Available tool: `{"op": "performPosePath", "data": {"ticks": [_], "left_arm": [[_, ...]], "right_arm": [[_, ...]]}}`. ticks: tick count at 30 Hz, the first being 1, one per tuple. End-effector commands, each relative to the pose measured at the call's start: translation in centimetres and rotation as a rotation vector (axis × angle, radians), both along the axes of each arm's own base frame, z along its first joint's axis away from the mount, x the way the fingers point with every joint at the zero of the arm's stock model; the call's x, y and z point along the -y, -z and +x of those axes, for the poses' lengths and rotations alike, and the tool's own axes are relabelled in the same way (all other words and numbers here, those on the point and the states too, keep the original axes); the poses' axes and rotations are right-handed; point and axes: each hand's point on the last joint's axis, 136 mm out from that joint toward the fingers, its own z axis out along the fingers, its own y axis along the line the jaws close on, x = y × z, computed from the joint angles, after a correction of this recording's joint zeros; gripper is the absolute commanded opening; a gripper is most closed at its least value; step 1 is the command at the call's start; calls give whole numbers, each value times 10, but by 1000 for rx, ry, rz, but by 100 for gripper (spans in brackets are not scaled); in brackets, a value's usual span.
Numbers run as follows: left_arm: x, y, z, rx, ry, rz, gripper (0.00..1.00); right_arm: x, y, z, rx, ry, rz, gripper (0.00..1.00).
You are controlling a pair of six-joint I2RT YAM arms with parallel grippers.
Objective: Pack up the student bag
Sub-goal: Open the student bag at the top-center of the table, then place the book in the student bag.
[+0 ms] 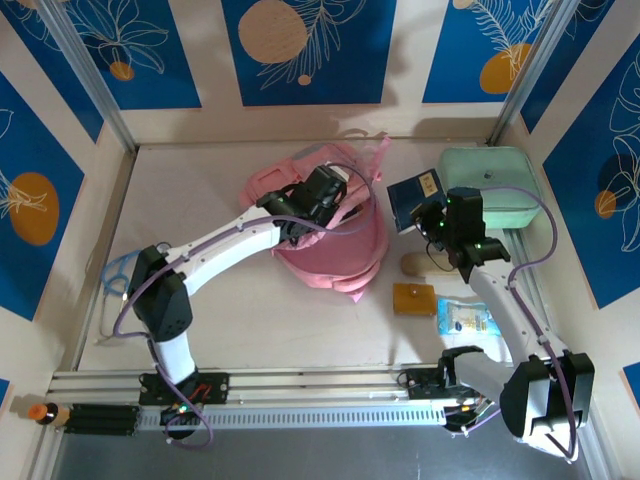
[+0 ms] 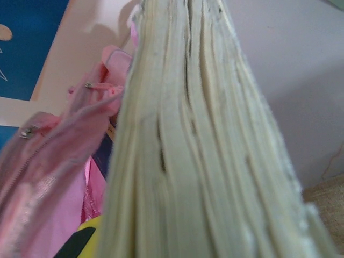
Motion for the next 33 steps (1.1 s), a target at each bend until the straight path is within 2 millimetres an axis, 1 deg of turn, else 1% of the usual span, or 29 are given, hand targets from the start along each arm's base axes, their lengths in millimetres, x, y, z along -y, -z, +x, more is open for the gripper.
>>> {"op": "performPosePath", "data": {"ticks": [1,4,7,12,16,18,20,23,26,28,33], "left_arm": [[-3,-51,18,148,-75,-113,0],[5,-55,19,144,-57,-147,0],[10,-55,19,133,-46,-169,0],[11,-59,20,132,-50,-180,0],[12,-62,20,125,-52,-196,0],[12,-64,19,124,-50,-201,0],[11,-67,18,123,-50,-206,0],[10,-71,17,123,-48,-222,0],[5,-75,18,106,-62,-263,0],[4,-77,19,80,-60,-308,0],[5,-79,21,46,-49,-374,0]], "right_arm": [[-10,-4,-9,22,-13,20,0],[-26,1,-13,6,-61,52,0],[-53,1,-17,11,-142,110,0],[-97,0,-24,27,-216,197,0],[-123,-1,-20,34,-264,270,0],[-133,4,-15,23,-274,288,0],[-140,9,-7,17,-279,297,0],[-147,26,6,-25,-274,315,0],[-147,47,20,-76,-248,335,0],[-147,57,29,-87,-234,313,0],[-155,67,55,-86,-219,308,0]]}}
